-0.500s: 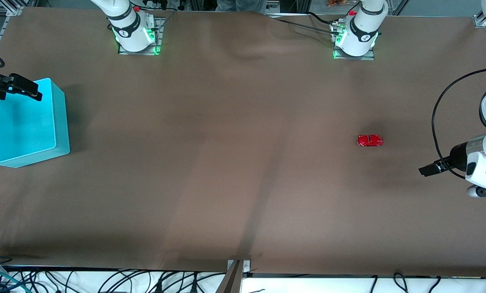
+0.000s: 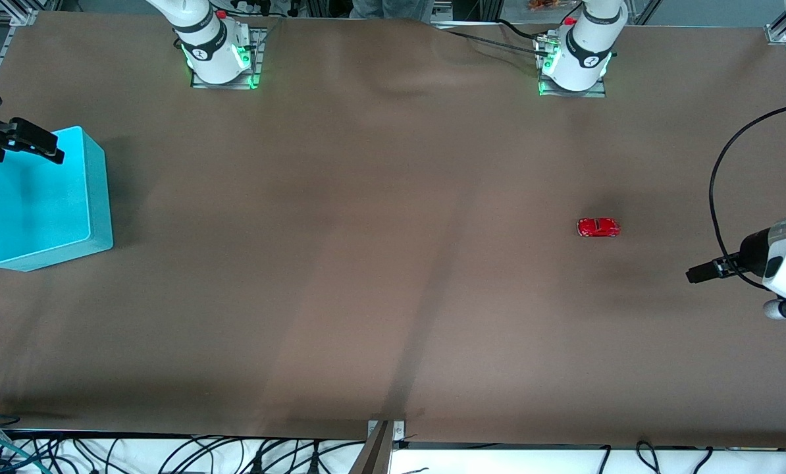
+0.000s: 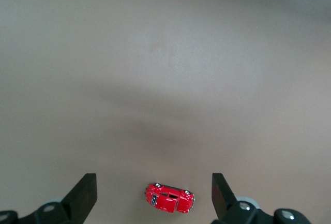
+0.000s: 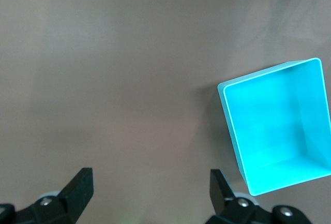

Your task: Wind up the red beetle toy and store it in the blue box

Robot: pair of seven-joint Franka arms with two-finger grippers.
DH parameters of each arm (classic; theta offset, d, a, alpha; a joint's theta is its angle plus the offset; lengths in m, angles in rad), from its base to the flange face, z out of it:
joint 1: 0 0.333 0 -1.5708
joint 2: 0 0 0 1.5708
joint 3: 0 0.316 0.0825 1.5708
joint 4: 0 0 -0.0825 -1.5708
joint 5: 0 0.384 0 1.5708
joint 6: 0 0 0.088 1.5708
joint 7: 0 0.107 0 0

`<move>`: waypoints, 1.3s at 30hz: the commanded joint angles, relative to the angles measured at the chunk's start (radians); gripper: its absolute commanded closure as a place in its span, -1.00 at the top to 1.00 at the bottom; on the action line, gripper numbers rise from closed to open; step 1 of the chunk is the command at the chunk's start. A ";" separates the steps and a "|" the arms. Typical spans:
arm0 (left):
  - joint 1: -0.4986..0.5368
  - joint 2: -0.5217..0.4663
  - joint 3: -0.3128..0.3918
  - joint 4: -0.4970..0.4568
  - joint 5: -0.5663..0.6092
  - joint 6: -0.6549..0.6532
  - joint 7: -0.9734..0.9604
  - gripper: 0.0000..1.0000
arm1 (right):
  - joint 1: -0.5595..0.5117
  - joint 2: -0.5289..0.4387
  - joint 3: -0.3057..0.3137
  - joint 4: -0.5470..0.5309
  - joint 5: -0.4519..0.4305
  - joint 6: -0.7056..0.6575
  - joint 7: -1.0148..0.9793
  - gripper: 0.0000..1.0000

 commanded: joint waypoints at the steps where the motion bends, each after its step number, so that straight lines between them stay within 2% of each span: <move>1: -0.007 -0.009 0.003 0.046 0.030 -0.029 0.073 1.00 | -0.003 0.009 0.003 0.028 -0.009 -0.010 0.003 1.00; 17: 0.037 -0.055 0.003 0.039 -0.130 -0.086 0.089 1.00 | -0.006 0.012 0.002 0.028 -0.006 -0.010 0.003 1.00; 26: 0.039 -0.057 0.006 0.036 -0.119 -0.110 0.228 1.00 | -0.003 0.010 0.003 0.027 0.001 -0.011 0.006 1.00; 39: 0.036 -0.057 0.007 0.036 -0.108 -0.214 0.175 1.00 | -0.003 0.010 0.003 0.028 -0.004 -0.011 0.006 1.00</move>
